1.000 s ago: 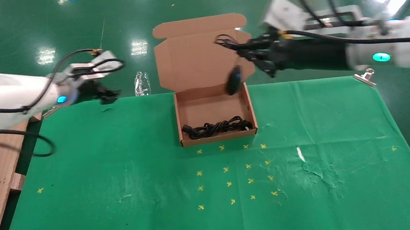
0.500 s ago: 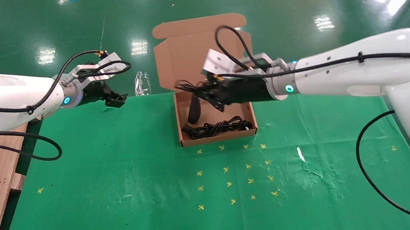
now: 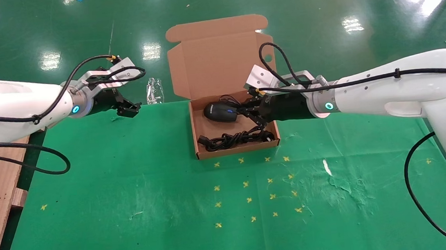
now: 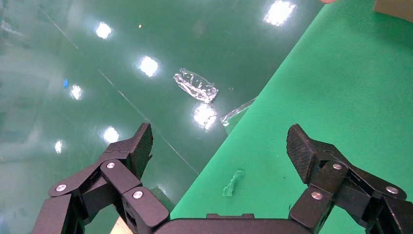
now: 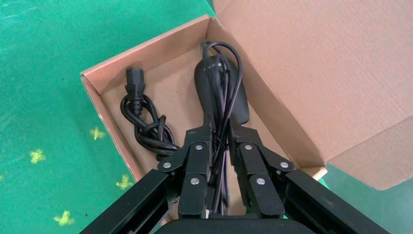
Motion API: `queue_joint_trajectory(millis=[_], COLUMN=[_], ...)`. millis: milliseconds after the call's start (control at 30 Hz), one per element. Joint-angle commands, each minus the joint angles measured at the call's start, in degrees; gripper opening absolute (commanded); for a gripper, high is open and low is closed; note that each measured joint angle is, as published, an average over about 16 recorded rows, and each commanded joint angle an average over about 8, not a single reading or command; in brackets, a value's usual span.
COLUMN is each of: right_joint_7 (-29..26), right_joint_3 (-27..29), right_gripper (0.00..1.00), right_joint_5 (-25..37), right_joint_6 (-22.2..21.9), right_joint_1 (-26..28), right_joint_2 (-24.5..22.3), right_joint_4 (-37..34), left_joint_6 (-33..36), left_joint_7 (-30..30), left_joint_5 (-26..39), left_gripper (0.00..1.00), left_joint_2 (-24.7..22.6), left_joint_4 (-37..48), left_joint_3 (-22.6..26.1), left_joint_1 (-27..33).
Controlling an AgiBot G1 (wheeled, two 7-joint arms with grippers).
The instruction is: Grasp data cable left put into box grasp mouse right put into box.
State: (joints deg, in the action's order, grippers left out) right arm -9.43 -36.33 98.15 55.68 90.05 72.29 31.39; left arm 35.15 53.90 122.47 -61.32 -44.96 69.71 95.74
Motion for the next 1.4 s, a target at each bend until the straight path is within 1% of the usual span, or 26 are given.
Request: queue_joint_trajectory(millis=[33, 467, 600, 1400], right_joint_7=[-0.19, -0.71, -0.77, -1.00], right_joint_3=[0.02, 0.08, 0.55, 8.43], right_gripper=[1.00, 1.00, 1.00, 1.00], right_joint_5=[-0.04, -0.17, -1.48, -23.36], right_joint_6=[0.02, 0.33, 1.04, 12.60], right_joint_1=[-0.01, -0.07, -0.74, -11.81], right_joint_2=[-0.11, -0.56, -1.44, -15.74], right_joint_4=[0.32, 1.87, 2.94, 18.59], left_joint_6=[0.00, 0.00, 0.00, 0.00], left_joint_7=[0.00, 0.02, 0.03, 0.03], left_joint_5=[0.01, 0.09, 0.10, 0.09], left_gripper=[1.00, 1.00, 1.00, 1.00], left_joint_2=[-0.03, -0.13, -0.14, -0.13], left_joint_4=[-0.01, -0.14, -0.15, -0.14], left_joint_3=[0.00, 0.01, 0.02, 0.01], left_joint_1=[-0.01, -0.06, -0.07, -0.07])
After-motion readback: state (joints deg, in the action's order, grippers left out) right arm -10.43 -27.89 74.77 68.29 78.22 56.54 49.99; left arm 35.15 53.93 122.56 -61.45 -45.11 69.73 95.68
